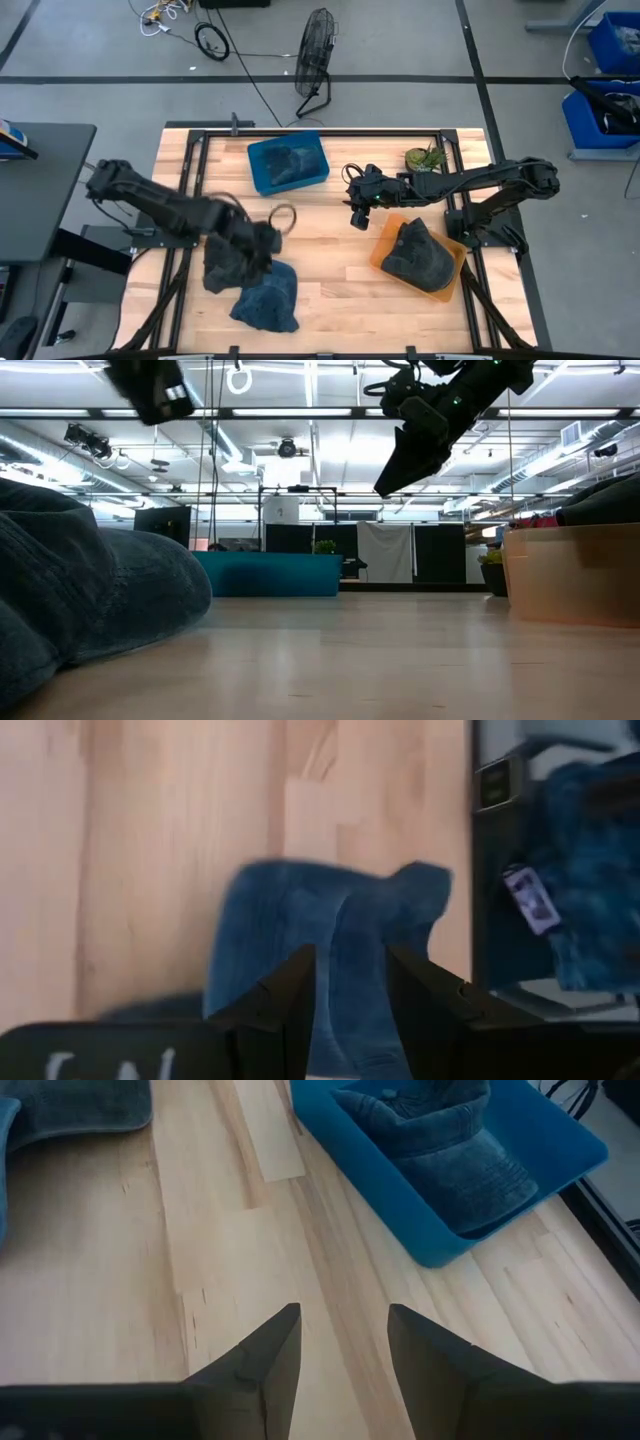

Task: Pick & Place hat
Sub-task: Put the blue cap into the blue bin

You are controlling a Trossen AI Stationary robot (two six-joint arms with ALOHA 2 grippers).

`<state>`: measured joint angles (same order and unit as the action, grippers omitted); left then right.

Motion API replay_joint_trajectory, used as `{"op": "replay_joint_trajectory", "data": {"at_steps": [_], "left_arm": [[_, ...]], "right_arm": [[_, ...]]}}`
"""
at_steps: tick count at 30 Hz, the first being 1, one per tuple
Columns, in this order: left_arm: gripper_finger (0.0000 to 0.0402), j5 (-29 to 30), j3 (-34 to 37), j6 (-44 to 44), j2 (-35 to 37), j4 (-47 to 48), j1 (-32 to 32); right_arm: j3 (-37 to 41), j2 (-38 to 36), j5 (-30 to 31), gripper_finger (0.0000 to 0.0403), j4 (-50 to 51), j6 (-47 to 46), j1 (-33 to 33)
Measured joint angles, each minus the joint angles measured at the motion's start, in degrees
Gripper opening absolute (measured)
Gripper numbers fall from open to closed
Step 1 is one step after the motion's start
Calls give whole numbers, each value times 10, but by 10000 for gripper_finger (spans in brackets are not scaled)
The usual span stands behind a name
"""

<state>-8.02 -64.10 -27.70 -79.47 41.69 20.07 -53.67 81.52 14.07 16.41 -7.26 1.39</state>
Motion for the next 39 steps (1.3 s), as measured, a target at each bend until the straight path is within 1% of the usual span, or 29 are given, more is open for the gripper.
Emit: {"op": "replay_joint_trajectory", "data": {"at_steps": [4,7,11,15,17,22,26,29,32,35,39], "left_arm": [[126,51,0,-68,-49,0,62],[126,82,0,-91,-87,-2,98],[126,119,0,-120,-131,-7,130],[126,120,0,-133,-160,-30,144],[126,111,0,-132,-166,-41,143],[126,78,0,-145,-155,-18,123],[126,68,-1,-177,-142,-54,113],[126,67,-1,-181,-141,-88,116],[126,67,-1,-181,-147,-82,120],[126,69,-1,-181,-154,-52,124],[126,65,-1,-157,-168,-48,125]], "right_arm": [[0,0,0,156,1,-3,0],[0,0,0,156,4,-10,0],[0,0,-1,156,5,-33,0],[0,0,-1,156,13,-48,0],[0,0,-1,156,17,-48,0],[0,0,0,156,17,-41,0],[0,0,0,156,17,-39,0],[0,0,0,156,17,-39,0],[0,0,0,156,18,-42,0],[0,0,0,156,19,-42,0],[0,0,0,156,21,-40,0]]}}
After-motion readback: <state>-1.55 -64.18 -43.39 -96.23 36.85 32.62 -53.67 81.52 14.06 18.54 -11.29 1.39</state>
